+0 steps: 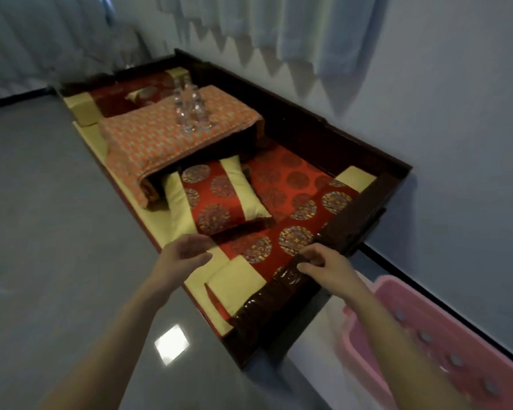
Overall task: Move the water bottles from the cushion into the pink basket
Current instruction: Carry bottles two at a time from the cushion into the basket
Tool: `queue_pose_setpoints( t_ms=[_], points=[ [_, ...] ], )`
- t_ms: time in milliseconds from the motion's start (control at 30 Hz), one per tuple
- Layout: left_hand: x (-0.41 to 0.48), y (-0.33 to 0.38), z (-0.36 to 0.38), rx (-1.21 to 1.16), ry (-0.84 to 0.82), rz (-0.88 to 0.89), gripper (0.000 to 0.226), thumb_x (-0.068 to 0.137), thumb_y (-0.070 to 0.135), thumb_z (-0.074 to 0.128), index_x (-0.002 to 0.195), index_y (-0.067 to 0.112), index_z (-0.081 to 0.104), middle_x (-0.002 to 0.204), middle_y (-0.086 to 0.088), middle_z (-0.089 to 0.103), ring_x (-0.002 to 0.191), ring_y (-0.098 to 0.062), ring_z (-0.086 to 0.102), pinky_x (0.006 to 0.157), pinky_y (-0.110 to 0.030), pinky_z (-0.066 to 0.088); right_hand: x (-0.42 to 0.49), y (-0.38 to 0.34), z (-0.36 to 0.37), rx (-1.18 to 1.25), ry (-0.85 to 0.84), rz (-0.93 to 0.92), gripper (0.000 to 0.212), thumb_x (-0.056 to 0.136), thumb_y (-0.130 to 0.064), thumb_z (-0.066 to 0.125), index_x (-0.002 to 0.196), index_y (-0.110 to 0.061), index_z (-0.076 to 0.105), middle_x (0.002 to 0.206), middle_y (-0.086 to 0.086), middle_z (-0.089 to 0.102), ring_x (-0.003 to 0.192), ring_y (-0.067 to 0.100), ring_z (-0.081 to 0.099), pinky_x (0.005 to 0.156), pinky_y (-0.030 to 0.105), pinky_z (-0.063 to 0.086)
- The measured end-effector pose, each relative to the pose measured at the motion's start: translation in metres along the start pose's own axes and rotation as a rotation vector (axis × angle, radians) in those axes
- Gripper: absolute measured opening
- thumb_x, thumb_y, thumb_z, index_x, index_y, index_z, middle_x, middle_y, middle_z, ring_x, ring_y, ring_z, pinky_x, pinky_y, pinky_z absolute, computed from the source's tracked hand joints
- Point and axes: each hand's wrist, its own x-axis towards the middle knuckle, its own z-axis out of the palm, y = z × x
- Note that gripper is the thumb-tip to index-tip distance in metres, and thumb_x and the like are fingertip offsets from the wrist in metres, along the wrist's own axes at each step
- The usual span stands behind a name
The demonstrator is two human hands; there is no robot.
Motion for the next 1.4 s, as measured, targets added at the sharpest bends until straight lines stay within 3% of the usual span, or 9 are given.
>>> queue_pose_setpoints(
  t_ms=[133,300,433,600,700,900,1033,1200,1400],
  points=[
    [-0.006,-0.021,-0.093,-0.061,0.07,-0.007,0.033,0.08,0.01,0.072,0.112,0.017,0.064,0.106,-0.003,0.07,0.098,-0.014,0.067,0.079,-0.022,0.05,0.019,-0.074,0.067,0.069,-0.043,-0.058,0.026,0.085,-0.027,0.068,0.111,-0.025,0.063,0.11,-0.01,0.06,0.103,0.006,0.056,0.08,0.02,0.045],
    [0.025,-0.036,-0.204,-0.112,0.139,0.061,0.04,0.077,0.01,0.075,0.114,0.02,0.063,0.11,0.0,0.069,0.103,-0.015,0.065,0.088,-0.033,0.052,0.052,-0.158,0.132,0.126,0.105,-0.15,0.029,0.086,-0.024,0.068,0.114,-0.027,0.063,0.115,-0.011,0.06,0.108,0.006,0.055,0.087,0.025,0.045],
    [0.056,-0.044,-0.272,-0.165,0.176,0.05,0.038,0.075,0.002,0.075,0.109,0.013,0.063,0.109,-0.006,0.068,0.1,-0.019,0.065,0.079,-0.025,0.05,0.083,-0.214,0.18,0.133,0.157,-0.212,0.02,0.086,-0.023,0.068,0.105,-0.028,0.065,0.107,-0.011,0.064,0.102,0.005,0.059,0.081,0.022,0.046],
    [0.099,-0.06,-0.339,-0.167,0.193,0.003,0.036,0.073,0.002,0.076,0.104,0.016,0.063,0.1,-0.003,0.068,0.092,-0.017,0.066,0.071,-0.019,0.049,0.132,-0.26,0.234,0.077,0.102,-0.168,0.021,0.082,-0.026,0.071,0.103,-0.03,0.066,0.103,-0.012,0.063,0.097,0.006,0.059,0.073,0.021,0.045],
    [0.129,-0.063,-0.371,-0.169,0.195,-0.012,0.036,0.074,0.0,0.075,0.104,0.014,0.062,0.096,0.0,0.068,0.087,-0.014,0.065,0.064,-0.013,0.05,0.17,-0.285,0.258,0.068,0.091,-0.163,0.02,0.082,-0.025,0.07,0.102,-0.029,0.066,0.106,-0.01,0.064,0.099,0.009,0.061,0.078,0.028,0.052],
    [0.221,-0.074,-0.458,-0.122,0.23,-0.074,0.035,0.075,0.0,0.074,0.104,0.014,0.062,0.105,-0.01,0.067,0.098,-0.026,0.066,0.074,-0.023,0.051,0.282,-0.332,0.323,0.131,0.078,-0.155,0.026,0.08,-0.016,0.072,0.105,-0.022,0.067,0.106,-0.003,0.066,0.101,0.014,0.061,0.088,0.035,0.051],
    [0.288,-0.07,-0.53,-0.091,0.261,-0.087,0.039,0.077,-0.002,0.072,0.113,0.006,0.061,0.108,-0.013,0.066,0.1,-0.027,0.065,0.07,-0.018,0.053,0.362,-0.374,0.363,0.165,0.039,-0.115,0.022,0.081,-0.012,0.071,0.1,-0.022,0.066,0.106,0.003,0.066,0.1,0.019,0.062,0.08,0.03,0.048],
    [0.341,-0.084,-0.612,-0.071,0.281,-0.172,0.04,0.077,-0.002,0.072,0.114,0.005,0.061,0.108,-0.014,0.067,0.098,-0.027,0.064,0.069,-0.017,0.052,0.426,-0.416,0.403,0.161,-0.002,-0.029,0.02,0.082,-0.013,0.071,0.097,-0.025,0.066,0.102,0.001,0.067,0.1,0.02,0.063,0.086,0.039,0.05],
    [0.462,-0.086,-0.705,0.01,0.123,-0.166,0.037,0.078,-0.001,0.071,0.113,0.005,0.061,0.106,-0.013,0.066,0.093,-0.023,0.063,0.066,-0.016,0.05,0.509,-0.475,0.451,0.253,0.169,0.051,0.021,0.085,-0.007,0.068,0.105,-0.013,0.066,0.108,0.008,0.064,0.103,0.024,0.06,0.085,0.038,0.048]
  ],
)
